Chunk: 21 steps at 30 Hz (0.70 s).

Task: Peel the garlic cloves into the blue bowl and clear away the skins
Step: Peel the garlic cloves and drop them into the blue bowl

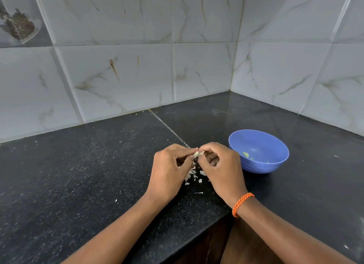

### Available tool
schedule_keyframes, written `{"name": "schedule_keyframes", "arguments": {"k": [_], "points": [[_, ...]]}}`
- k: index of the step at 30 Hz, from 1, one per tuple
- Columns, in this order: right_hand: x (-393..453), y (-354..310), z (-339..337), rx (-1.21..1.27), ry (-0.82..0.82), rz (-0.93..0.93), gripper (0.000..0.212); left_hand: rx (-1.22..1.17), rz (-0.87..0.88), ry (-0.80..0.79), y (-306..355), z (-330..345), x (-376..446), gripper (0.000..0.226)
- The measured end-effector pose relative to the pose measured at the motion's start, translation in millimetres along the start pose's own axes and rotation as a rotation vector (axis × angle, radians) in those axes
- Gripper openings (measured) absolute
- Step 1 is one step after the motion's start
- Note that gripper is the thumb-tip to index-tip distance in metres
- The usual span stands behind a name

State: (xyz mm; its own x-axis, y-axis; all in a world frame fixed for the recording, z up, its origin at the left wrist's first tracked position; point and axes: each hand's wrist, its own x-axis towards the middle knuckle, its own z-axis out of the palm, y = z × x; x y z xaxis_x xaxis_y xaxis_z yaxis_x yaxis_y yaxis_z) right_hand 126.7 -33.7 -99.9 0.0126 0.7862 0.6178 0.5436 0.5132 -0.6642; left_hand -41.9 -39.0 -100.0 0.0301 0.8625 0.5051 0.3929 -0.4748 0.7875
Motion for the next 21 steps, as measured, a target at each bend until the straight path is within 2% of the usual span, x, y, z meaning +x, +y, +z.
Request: {"name": "schedule_keyframes", "arguments": {"k": [5,9,12,15,17,21], "points": [[-1.5,-2.3,0.9,-0.057,0.006,-0.085,0.026,0.078,0.05,0.032,1.1,-1.7,1.0,0.032],[-2.9,-0.8,0.6,-0.094,-0.012,-0.126,0.016,0.106,0.058,0.059,0.2,-2.8,0.3,0.04],[-3.4,-1.0,1.4,-0.062,-0.014,-0.092,0.011,-0.005,0.009,0.075,-0.1,-3.5,1.1,0.039],[-2.2,-2.5,-1.0,0.11,-0.032,0.011,0.01,-0.203,-0.115,0.042,0.9,-2.9,1.4,0.035],[-1.4,-4.0,-4.6,0.218,-0.061,0.079,0.011,-0.276,-0.178,0.023,2.4,-2.3,0.7,0.025],[-1.1,-3.1,-5.3,0.19,-0.055,0.04,0.009,-0.333,-0.222,0.019,1.7,-3.0,-0.3,0.013]]}}
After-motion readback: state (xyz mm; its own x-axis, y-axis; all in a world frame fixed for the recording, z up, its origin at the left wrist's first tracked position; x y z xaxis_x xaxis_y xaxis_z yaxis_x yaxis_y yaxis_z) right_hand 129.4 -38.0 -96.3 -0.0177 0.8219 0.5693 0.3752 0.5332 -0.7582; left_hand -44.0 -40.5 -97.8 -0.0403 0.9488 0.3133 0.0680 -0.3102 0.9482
